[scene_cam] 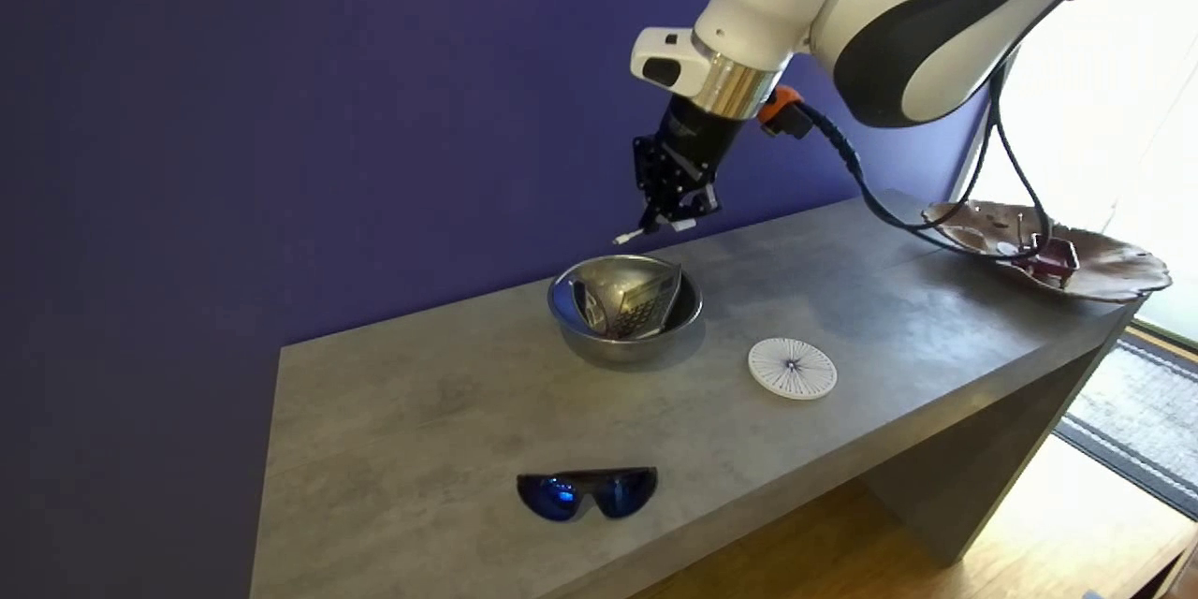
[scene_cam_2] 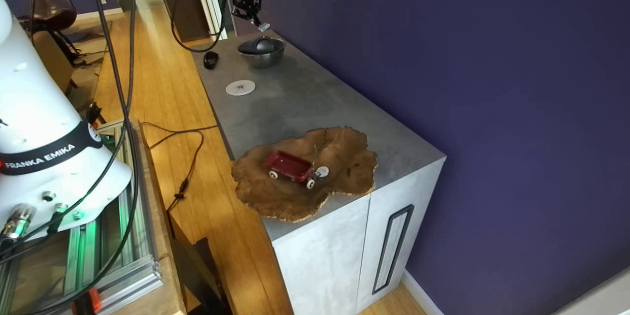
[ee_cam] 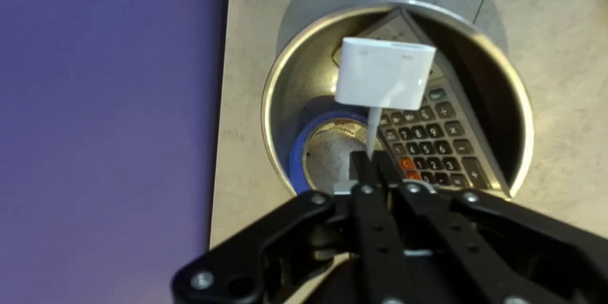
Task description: Put the cord in the bowl
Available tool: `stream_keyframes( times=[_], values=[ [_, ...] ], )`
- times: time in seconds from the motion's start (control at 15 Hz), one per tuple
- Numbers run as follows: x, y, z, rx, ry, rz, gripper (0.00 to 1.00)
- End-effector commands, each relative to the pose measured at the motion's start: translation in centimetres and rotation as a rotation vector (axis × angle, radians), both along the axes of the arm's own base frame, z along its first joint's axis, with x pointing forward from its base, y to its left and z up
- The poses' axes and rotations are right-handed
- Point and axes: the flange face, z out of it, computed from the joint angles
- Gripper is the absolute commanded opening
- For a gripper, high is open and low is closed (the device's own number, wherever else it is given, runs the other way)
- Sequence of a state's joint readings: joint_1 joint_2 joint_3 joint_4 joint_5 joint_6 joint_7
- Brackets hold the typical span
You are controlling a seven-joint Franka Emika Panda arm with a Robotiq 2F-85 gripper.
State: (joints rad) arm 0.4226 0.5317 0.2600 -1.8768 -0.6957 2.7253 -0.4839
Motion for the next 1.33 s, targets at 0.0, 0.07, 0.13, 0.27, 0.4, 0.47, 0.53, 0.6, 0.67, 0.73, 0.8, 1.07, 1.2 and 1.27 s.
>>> stream_keyframes(
  times=[0.0,0.07,0.13,0.27,0.4,0.47,0.53,0.6,0.67,0.73,0.8,1.07,1.2,1.27],
  values=[
    [1.6,3.0,-1.9,0.022,0.0,0.097,0.01],
    [1.8,3.4,-2.0,0.028,0.0,0.108,0.29],
    [2.1,3.7,-2.4,0.031,0.001,0.116,0.31],
    [2.2,4.0,-2.1,0.041,-0.009,0.12,0.44],
    [1.7,3.8,-1.1,0.059,-0.018,0.107,0.57],
    [1.1,3.4,-0.3,0.06,-0.023,0.096,0.65],
    [0.0,2.8,0.0,0.049,0.011,0.1,0.71],
    [-1.4,2.4,0.0,0.043,0.047,0.107,0.79],
    [-3.4,2.1,-0.4,0.023,0.101,0.123,0.85],
    [-4.9,2.0,-0.8,0.013,0.142,0.134,0.92],
    [-6.6,1.5,-1.3,0.004,0.19,0.145,0.98],
    [-8.2,2.2,-2.7,0.002,0.237,0.14,1.0],
    [-10.3,1.3,-2.8,-0.022,0.252,0.148,1.0],
    [-10.6,1.0,-2.7,-0.027,0.251,0.148,1.0]
  ],
)
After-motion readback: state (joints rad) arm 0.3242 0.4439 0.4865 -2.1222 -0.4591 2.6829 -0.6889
